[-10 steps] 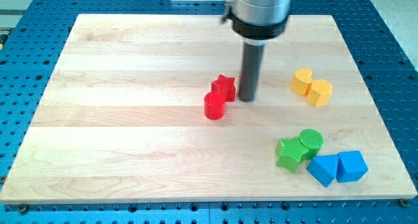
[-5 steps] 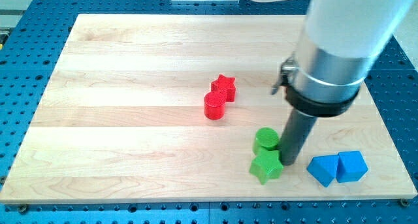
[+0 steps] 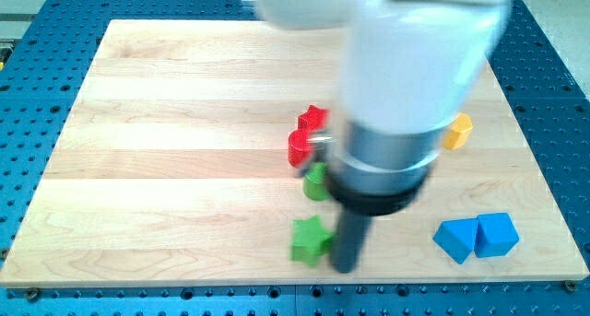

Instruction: Push the green blocks to the bottom center of the board

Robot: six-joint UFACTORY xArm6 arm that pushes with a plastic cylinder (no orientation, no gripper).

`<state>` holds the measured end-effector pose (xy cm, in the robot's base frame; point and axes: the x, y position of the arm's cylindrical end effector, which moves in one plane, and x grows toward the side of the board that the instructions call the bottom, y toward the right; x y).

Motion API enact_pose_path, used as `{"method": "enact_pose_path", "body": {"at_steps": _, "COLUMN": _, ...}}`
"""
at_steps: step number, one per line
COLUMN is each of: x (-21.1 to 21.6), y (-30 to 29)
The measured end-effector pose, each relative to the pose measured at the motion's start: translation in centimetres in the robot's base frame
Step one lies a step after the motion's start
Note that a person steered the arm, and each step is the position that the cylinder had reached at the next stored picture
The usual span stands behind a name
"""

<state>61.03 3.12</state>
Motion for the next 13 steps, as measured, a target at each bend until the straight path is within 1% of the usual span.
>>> {"method": "enact_pose_path", "body": {"at_steps": 1, "x": -3.6, "y": -6.1}}
{"method": "enact_pose_path", "body": {"at_steps": 2, "x": -4.5, "y": -2.7}}
{"method": "enact_pose_path", "body": {"at_steps": 3, "x": -4.7, "y": 7.9}}
{"method": "enact_pose_path", "body": {"at_steps": 4, "x": -10.1, "y": 9.2}}
{"method": "enact_pose_path", "body": {"at_steps": 5, "x": -8.9, "y": 0.2}}
{"method": "enact_pose_path", "body": {"at_steps": 6, "x": -6.3, "y": -7.6}}
{"method": "enact_pose_path", "body": {"at_steps": 7, "x": -9.7, "y": -6.9}}
{"method": "enact_pose_path", "body": {"at_steps": 8, "x": -9.5, "y": -13.9}}
{"method": "enact_pose_path", "body": {"at_steps": 9, "x": -9.8, "y": -14.8}}
{"method": "enact_pose_path", "body": {"at_steps": 10, "x": -8.7, "y": -24.7}}
{"method": "enact_pose_path", "body": {"at_steps": 11, "x": -6.5, "y": -21.9}}
{"method": "enact_pose_path", "body": {"at_steps": 12, "x": -7.5, "y": -19.0}}
{"method": "enact_pose_path", "body": {"at_steps": 13, "x": -7.6, "y": -16.3}}
